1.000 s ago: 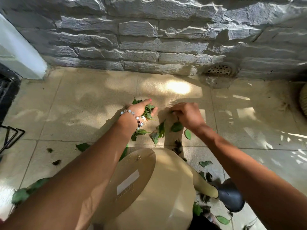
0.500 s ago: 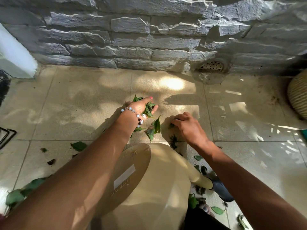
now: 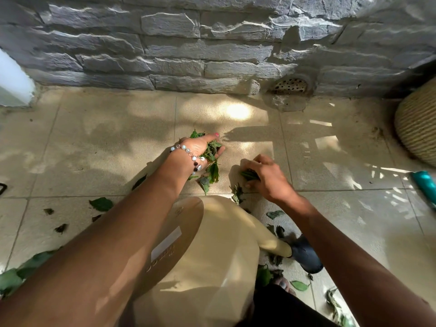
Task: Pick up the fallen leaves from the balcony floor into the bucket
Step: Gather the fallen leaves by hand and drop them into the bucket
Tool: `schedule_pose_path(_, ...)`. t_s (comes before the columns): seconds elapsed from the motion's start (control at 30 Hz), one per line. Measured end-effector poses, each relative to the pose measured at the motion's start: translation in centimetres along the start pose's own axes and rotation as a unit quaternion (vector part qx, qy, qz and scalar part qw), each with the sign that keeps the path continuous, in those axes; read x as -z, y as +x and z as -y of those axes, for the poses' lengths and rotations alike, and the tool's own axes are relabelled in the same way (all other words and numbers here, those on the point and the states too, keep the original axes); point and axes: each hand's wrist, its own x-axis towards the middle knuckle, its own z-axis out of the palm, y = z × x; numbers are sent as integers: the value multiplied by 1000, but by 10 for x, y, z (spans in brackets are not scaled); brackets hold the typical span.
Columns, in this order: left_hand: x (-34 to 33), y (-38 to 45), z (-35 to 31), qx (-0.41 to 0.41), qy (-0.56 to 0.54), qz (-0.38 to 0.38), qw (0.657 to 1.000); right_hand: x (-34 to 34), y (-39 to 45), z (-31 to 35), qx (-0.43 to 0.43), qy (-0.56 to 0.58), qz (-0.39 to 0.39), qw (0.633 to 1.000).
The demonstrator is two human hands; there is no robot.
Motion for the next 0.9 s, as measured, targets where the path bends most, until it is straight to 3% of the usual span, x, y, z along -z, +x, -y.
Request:
schedule_pose_path(0.23, -5, 11, 2, 6, -29, 3, 1000, 4, 11, 4, -89, 35, 63, 993)
schedule_pose_path(0.37, -8, 12, 2, -11, -7, -10, 1000, 1, 10, 9, -115, 51, 60, 990)
schedule_pose_path(0.43, -11, -8, -5, -12, 13, -6, 1000, 1, 8, 9, -142, 143, 51, 978)
schedule_pose_path(0.47, -12, -15, -7, -15, 20, -10, 1000, 2, 7, 8, -170, 253, 48, 951)
schedule_pose_path(0.5, -12, -14, -7, -16, 19, -17, 1000, 3, 4, 9, -195, 386, 46, 900)
schedule_pose_path(0.57, -11, -10, -4, -17, 6, -5, 1000, 6, 2, 8, -219, 602, 17, 768)
schedule_pose_path(0.67, -13, -6, -2, -15, 4, -10, 1000, 11, 4, 9, -226, 765, -34, 602)
schedule_pose_path(0.73, -12, 0, 0, -2, 13, -3, 1000, 15, 8, 17, -215, 828, -55, 515)
schedule_pose_path(0.8, -11, 6, 2, 10, 33, -4, 999, 16, 15, 25, -201, 855, -88, 469)
schedule_pose_path(0.9, -17, -8, -2, 27, 12, 8, 1000, 19, 25, 46, -204, 855, -141, 456)
